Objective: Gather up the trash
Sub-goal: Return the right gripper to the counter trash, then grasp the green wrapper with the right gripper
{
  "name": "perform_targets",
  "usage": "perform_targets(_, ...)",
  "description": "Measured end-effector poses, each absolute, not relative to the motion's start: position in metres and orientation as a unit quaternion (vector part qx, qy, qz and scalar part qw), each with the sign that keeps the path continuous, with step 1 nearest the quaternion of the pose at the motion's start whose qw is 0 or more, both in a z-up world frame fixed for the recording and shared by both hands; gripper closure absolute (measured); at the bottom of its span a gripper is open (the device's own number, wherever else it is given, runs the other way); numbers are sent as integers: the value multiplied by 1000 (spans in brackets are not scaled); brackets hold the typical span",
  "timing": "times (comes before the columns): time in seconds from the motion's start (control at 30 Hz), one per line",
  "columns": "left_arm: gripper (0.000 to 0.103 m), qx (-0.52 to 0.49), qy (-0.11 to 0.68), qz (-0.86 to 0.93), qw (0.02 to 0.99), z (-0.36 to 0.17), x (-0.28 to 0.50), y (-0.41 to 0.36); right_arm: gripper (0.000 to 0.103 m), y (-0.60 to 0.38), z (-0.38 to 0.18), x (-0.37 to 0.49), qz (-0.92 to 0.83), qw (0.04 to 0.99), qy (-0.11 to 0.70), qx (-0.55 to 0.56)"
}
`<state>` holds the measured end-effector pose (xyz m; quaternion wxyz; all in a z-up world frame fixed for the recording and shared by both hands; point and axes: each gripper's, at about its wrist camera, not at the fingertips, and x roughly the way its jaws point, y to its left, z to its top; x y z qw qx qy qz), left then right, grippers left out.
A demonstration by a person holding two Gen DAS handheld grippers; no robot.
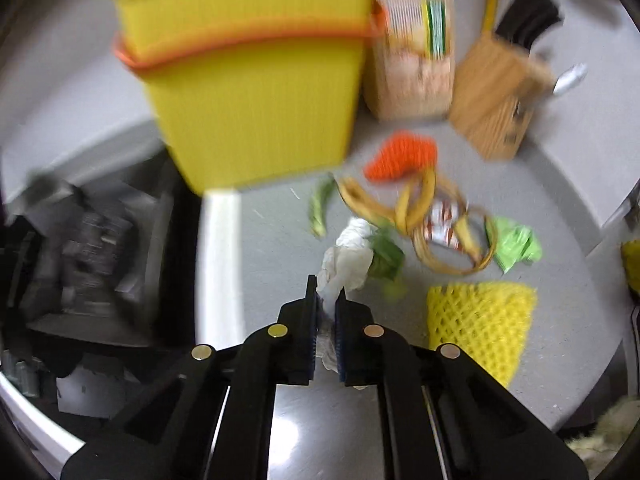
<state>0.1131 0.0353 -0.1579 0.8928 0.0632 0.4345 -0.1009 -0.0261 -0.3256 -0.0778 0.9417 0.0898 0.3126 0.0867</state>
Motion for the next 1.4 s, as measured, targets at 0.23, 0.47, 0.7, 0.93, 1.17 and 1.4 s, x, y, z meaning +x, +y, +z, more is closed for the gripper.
perform_targets(0.23,94,50,424,-53,903,-133,78,70,8,-299,-81,-10,116,938,322,56)
perform_targets(0.47,94,38,405,-30,913,-109,57,82,8,-283,-84,-2,146,932,328,47)
perform_targets(0.7,94,39,392,-27,919,-98,49,79,8,-275,-84,1,162,929,330,43)
perform_targets(0.93,94,43,392,-26,919,-97,47,78,8,-270,-87,1,163,928,334,40)
perform_targets(1.17,94,46,392,-26,918,-97,45,78,8,-268,-94,6,162,924,345,31)
perform_targets(1.4,94,44,385,-24,921,-92,39,79,8,-254,-118,18,176,902,395,1)
